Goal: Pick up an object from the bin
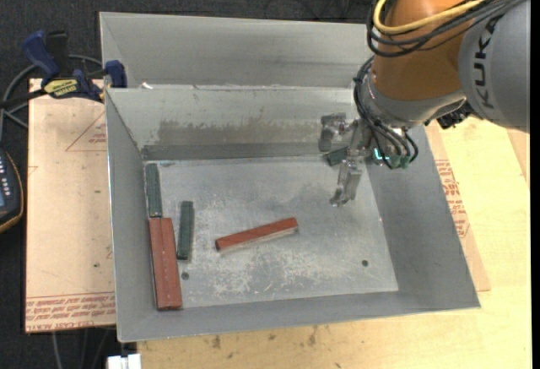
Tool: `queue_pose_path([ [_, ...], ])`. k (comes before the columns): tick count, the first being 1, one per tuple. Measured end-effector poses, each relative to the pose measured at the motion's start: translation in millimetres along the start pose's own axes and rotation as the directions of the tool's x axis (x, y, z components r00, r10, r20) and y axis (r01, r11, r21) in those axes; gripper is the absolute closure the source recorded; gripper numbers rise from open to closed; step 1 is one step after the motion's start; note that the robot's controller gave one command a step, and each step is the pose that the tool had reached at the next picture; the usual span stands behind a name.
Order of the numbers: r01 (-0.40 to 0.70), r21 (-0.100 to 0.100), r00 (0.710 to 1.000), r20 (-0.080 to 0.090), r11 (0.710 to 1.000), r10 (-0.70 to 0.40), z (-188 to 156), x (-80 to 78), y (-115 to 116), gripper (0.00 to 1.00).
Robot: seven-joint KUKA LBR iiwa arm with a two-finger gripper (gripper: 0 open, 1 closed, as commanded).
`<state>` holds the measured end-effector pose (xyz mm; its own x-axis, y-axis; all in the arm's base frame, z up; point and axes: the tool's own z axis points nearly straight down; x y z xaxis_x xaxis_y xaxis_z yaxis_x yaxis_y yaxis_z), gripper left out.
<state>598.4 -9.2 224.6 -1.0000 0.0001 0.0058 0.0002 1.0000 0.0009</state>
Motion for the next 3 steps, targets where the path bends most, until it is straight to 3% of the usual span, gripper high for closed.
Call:
queue_pose_path([
  [1, 0.065, -0.001, 0.998, -0.002, 0.998, -0.065, 158, 44.4, 28, 0.00],
  [2, 0.264, 0.001, 0.964, 0.011, 0.965, -0.264, 154, -14.8, 68, 0.00],
  [3, 0.262, 0.001, 0.965, 0.008, 0.965, -0.262, 154, -14.0, 67, 1.00],
])
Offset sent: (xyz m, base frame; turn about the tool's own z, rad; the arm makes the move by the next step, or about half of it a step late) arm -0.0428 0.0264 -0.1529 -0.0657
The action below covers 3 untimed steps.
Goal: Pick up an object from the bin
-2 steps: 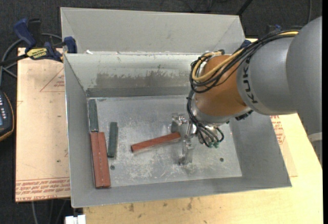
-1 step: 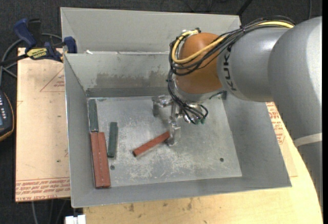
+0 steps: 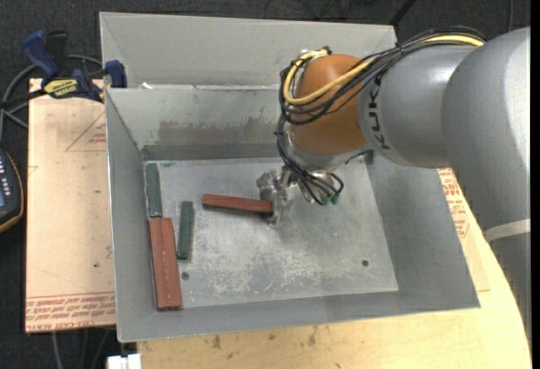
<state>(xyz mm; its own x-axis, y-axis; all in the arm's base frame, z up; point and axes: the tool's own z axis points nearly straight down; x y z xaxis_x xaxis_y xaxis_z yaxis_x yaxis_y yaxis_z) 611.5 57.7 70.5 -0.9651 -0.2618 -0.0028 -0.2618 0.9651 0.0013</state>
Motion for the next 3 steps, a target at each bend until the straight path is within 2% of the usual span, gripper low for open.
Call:
queue_pose_path([
  [1, -0.242, -0.002, 0.970, 0.005, 0.970, 0.242, 0, -47.9, 29, 1.00],
  [2, 0.128, -0.002, 0.992, 0.003, 0.992, -0.128, -1, -86.5, 161, 1.00],
  [3, 0.143, 0.000, 0.990, 0.002, 0.990, -0.143, -12, -92.6, 170, 1.00],
])
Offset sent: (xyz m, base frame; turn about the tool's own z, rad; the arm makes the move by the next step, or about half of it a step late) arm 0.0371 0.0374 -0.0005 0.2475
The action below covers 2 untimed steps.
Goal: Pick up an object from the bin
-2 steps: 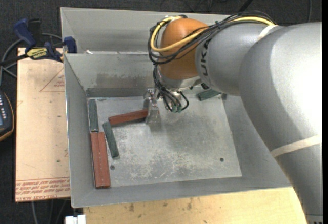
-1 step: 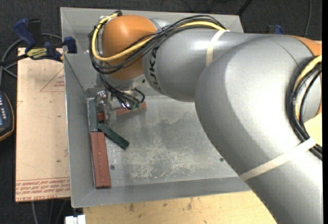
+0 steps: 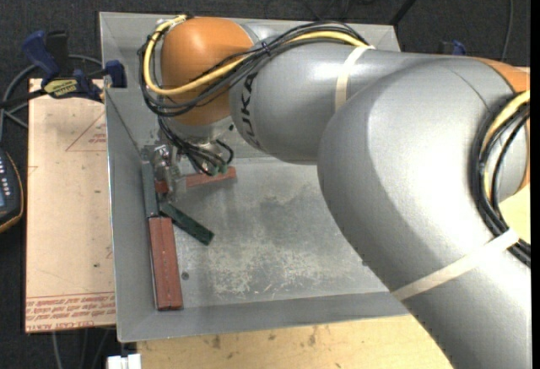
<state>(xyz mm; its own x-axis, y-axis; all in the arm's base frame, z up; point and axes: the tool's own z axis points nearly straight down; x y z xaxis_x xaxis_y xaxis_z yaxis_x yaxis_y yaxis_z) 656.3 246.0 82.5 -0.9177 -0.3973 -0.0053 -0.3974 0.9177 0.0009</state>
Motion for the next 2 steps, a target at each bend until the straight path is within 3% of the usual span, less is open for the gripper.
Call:
queue_pose_path([
  [1, 0.000, 0.001, 1.000, 0.000, 1.000, 0.000, 0, 0.1, -1, 0.00],
  [2, -0.047, -0.001, 0.999, -0.003, 0.999, 0.047, 11, 33.5, -37, 0.00],
])
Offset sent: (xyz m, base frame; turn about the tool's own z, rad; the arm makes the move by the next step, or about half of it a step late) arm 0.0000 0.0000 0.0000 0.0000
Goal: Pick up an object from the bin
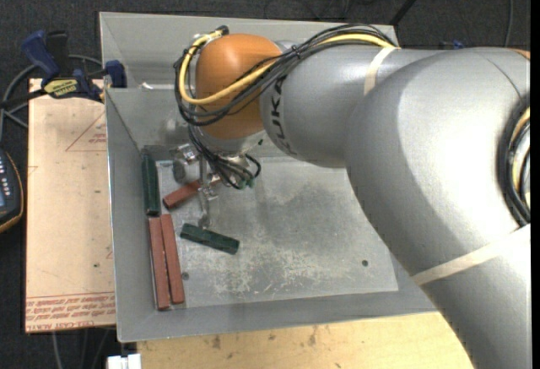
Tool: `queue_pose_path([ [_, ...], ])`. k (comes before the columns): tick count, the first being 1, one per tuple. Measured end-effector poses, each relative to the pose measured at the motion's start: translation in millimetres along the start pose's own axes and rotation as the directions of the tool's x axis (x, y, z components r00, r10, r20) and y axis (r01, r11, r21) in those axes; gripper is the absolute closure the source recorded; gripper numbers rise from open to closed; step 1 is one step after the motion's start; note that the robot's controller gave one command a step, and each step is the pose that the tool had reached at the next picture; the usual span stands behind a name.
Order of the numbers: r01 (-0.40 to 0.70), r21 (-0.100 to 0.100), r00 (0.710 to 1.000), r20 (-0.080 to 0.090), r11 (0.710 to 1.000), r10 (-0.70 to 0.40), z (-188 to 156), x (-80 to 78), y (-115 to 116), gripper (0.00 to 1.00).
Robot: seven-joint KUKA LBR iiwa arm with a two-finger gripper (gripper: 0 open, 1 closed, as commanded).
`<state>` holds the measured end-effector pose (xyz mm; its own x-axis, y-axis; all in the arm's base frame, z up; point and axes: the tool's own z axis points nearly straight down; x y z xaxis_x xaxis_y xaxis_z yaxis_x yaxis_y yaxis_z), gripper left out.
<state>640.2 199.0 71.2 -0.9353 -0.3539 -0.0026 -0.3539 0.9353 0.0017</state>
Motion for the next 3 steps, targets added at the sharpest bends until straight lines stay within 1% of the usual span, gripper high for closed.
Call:
queue_pose_path([
  [1, 0.003, 0.000, 1.000, 0.001, 1.000, -0.003, 0, -0.7, 1, 1.00],
  [2, 0.048, 0.002, 0.999, 0.011, 0.999, -0.048, -121, -20.1, -1, 1.00],
  [3, 0.077, 0.002, 0.997, 0.010, 0.997, -0.077, -217, 6.0, 6, 1.00],
])
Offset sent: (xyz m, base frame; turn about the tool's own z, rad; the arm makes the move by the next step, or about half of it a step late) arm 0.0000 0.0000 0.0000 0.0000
